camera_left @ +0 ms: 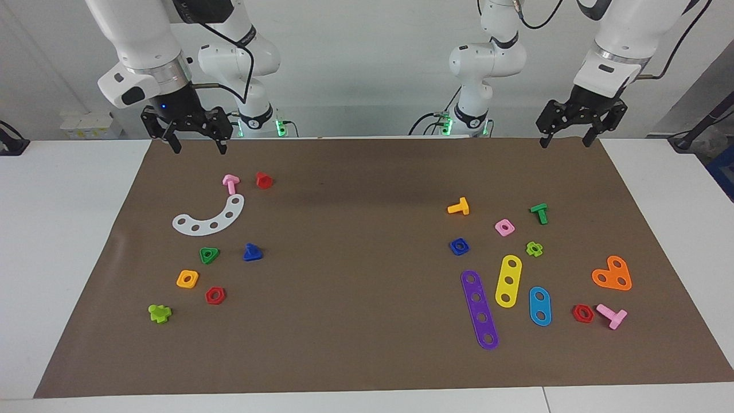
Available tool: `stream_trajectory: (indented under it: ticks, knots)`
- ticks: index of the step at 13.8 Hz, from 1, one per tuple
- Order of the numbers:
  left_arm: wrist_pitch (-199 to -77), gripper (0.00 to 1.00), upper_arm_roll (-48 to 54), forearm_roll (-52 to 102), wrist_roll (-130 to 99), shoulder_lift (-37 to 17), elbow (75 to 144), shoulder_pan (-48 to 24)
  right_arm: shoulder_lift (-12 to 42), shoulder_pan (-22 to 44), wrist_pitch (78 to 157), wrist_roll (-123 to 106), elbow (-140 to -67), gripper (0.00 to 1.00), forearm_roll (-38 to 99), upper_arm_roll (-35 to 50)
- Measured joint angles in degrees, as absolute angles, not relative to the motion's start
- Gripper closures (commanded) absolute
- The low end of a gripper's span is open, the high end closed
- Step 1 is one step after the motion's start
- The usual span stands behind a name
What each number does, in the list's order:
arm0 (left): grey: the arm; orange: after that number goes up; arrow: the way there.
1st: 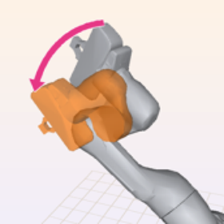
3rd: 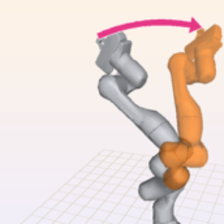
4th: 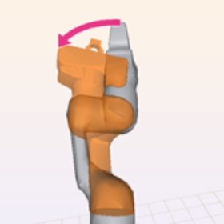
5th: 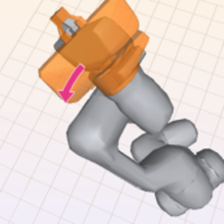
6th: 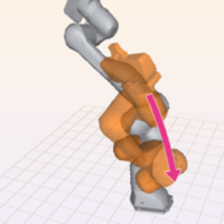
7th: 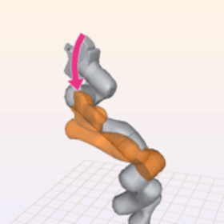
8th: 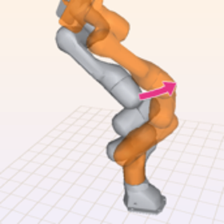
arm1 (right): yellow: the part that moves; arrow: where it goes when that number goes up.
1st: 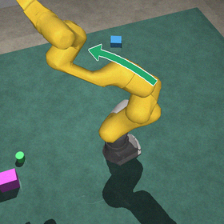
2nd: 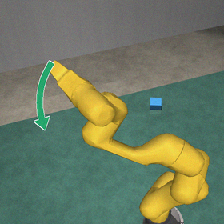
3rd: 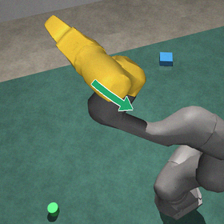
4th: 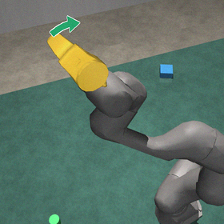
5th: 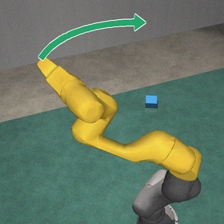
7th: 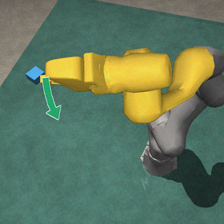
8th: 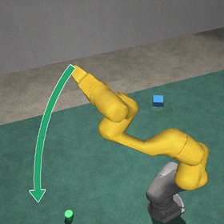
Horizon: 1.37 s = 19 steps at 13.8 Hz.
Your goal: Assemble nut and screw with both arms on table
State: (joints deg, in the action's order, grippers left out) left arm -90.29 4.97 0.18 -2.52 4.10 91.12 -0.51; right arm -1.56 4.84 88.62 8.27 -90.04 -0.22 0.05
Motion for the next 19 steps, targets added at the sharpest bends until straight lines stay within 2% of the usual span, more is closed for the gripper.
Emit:
stream_trajectory:
  ticks: [6, 9, 13, 15, 19]
  knots:
    - [-90.3, 0.0, 5.2, 0.2, -2.6, 4.4, 91.8, -1.8, -1.5, 4.9, 92.5, 8.3, -90.9, 0.0, -0.2, 0.1]
    - [-90.3, 0.0, 5.2, 0.2, -2.6, 4.6, 92.2, -2.0, -1.4, 4.9, 99.6, 8.3, -95.6, 0.0, -0.2, 0.1]
    - [-92.8, 0.01, 5.2, 0.2, -2.5, 6.4, 96.8, -2.2, -0.7, 4.9, 109.4, 8.3, -103.0, 0.0, -0.2, 0.1]
    - [-94.0, 0.05, 5.3, 0.2, -2.6, 7.1, 99.4, -3.2, 0.9, 5.1, 114.7, 8.2, -106.4, 0.0, -0.2, 0.2]
    - [-99.1, 0.05, 5.3, 0.3, -3.7, 7.2, 105.3, -4.5, 6.0, 7.0, 123.7, 8.2, -111.0, 0.0, -0.2, 0.2]
